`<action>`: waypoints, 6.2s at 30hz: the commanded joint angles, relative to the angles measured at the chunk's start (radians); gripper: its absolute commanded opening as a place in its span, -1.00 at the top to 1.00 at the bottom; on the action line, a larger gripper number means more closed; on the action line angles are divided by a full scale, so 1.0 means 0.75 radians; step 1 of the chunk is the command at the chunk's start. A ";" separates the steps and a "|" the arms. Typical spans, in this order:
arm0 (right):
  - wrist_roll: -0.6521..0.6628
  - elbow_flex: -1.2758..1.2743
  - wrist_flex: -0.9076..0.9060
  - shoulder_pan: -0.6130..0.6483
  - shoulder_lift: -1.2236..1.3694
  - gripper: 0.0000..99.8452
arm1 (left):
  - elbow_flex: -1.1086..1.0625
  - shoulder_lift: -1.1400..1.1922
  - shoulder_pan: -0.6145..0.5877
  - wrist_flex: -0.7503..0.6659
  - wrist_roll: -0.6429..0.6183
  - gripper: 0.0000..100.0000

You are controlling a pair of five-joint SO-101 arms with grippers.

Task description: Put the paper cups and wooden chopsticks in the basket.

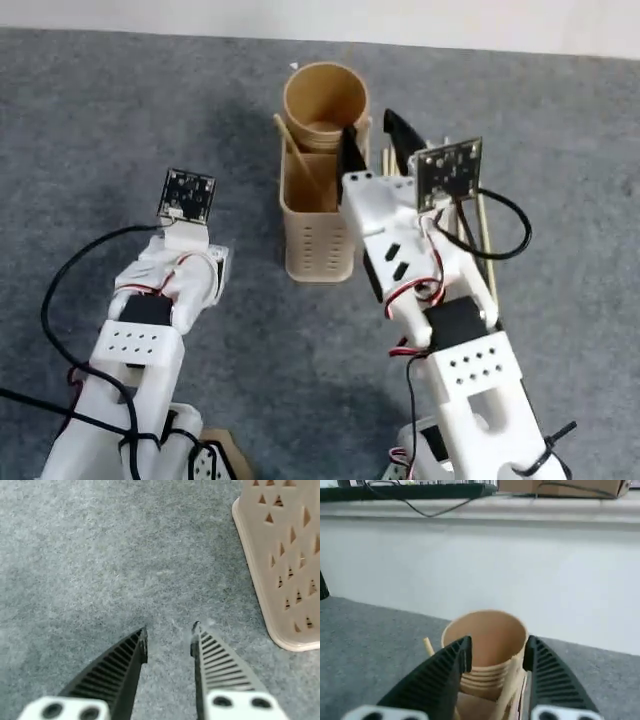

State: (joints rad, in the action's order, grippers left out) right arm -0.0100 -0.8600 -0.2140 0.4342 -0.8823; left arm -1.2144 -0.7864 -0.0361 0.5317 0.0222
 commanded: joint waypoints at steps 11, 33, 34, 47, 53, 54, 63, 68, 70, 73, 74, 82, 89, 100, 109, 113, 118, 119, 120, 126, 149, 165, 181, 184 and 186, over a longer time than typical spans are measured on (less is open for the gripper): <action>0.374 1.026 -1.069 -0.609 0.488 0.63 | 0.007 -0.024 0.019 -0.018 0.010 0.66; 0.575 1.138 -1.126 -0.707 1.703 0.62 | 0.007 -0.024 0.017 -0.018 0.014 0.66; 0.575 1.138 -1.126 -0.707 1.703 0.62 | 0.007 -0.024 0.017 -0.018 0.014 0.66; 0.696 1.210 -1.136 -0.746 1.707 0.50 | 0.007 -0.024 0.017 -0.018 0.014 0.66; 0.698 1.214 -1.134 -0.768 1.709 0.50 | 0.007 -0.024 0.017 -0.018 0.014 0.66; 0.700 1.210 -1.130 -0.768 1.709 0.50 | 0.007 -0.024 0.017 -0.018 0.014 0.66; 0.736 1.216 -1.132 -0.758 1.810 0.49 | 0.007 -0.024 0.015 -0.018 0.014 0.66; 0.691 1.218 -1.134 -0.738 1.801 0.48 | 0.007 -0.024 0.017 -0.020 0.014 0.66; 0.669 1.218 -1.134 -0.731 1.779 0.41 | 0.007 -0.024 0.017 -0.020 0.014 0.66; 0.671 1.210 -1.136 -0.721 1.744 0.30 | 0.007 -0.024 0.017 -0.020 0.014 0.66; 0.673 1.210 -1.136 -0.713 1.736 0.28 | 0.007 -0.024 0.017 -0.020 0.014 0.66; 0.710 1.251 -1.321 -0.705 1.709 0.27 | 0.007 -0.024 0.017 -0.023 0.014 0.66; 0.700 1.327 -1.449 -0.676 1.552 0.27 | 0.007 -0.024 0.019 -0.023 0.014 0.66; 0.700 1.333 -1.364 -0.658 1.834 0.27 | 0.007 -0.024 0.019 -0.020 0.014 0.66; 0.599 1.335 -1.302 -0.670 1.985 0.73 | 0.007 -0.024 0.019 -0.023 0.014 0.66; 0.587 1.337 -1.306 -0.678 1.983 0.95 | 0.007 -0.024 0.019 -0.023 0.014 0.66; 0.569 1.355 -1.306 -0.678 1.949 0.99 | 0.007 -0.024 0.019 -0.023 0.014 0.66; 0.526 1.368 -1.306 -0.678 1.916 0.99 | 0.007 -0.024 0.019 -0.023 0.014 0.66; 0.477 1.382 -1.308 -0.678 1.873 0.99 | 0.007 -0.024 0.019 -0.023 0.014 0.66; 0.297 1.409 -1.298 -0.674 1.445 0.99 | 0.007 -0.024 0.019 -0.023 0.014 0.66; 0.059 0.813 -0.427 -0.036 0.265 0.99 | 0.007 -0.024 0.019 -0.023 0.014 0.66; 0.149 0.009 0.001 0.021 -0.044 0.80 | 0.007 -0.024 0.019 -0.023 0.014 0.66; 0.153 0.950 -1.018 -0.224 0.105 0.53 | 0.007 -0.024 0.019 -0.023 0.016 0.66; 0.182 1.206 -1.304 -0.377 0.345 0.53 | 0.007 -0.024 0.019 -0.023 0.016 0.66; 0.245 1.292 -1.431 -0.455 0.510 0.53 | 0.007 -0.024 0.019 -0.020 0.016 0.66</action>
State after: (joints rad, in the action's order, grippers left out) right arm 0.1220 -0.0361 -1.1285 0.1811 -0.6536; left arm -1.2144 -0.7864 -0.0361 0.5317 0.0253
